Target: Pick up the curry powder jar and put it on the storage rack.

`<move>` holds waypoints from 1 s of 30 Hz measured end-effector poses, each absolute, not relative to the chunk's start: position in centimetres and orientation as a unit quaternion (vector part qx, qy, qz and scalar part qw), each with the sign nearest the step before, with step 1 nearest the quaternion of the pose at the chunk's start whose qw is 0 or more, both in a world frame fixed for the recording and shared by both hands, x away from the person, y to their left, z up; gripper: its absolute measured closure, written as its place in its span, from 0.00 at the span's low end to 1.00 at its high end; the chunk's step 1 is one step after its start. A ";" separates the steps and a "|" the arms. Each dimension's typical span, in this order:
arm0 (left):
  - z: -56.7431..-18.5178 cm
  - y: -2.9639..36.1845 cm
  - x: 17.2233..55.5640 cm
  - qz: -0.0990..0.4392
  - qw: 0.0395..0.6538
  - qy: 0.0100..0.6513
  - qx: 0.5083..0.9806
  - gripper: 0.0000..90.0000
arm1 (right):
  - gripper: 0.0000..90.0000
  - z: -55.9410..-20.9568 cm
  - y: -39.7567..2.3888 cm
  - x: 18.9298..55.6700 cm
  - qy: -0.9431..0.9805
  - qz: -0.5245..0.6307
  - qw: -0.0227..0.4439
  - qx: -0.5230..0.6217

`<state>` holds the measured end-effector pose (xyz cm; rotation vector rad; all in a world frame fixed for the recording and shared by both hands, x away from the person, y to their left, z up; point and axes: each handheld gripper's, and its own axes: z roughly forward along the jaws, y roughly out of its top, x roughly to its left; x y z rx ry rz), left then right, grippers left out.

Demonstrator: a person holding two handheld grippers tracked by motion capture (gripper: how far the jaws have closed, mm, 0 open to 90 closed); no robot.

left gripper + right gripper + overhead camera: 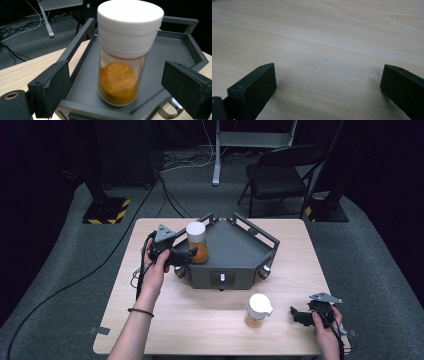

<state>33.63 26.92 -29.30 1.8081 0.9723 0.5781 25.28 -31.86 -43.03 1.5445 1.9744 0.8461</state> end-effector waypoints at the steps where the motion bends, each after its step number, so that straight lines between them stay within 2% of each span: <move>1: -29.4 27.1 33.4 0.238 0.483 0.399 0.742 0.09 | 0.00 -43.0 -31.9 25.3 0.723 0.310 0.245 0.566; 30: -33.6 31.8 26.8 0.258 0.476 0.409 0.734 0.08 | 0.00 -43.0 -31.9 25.3 0.723 0.310 0.245 0.566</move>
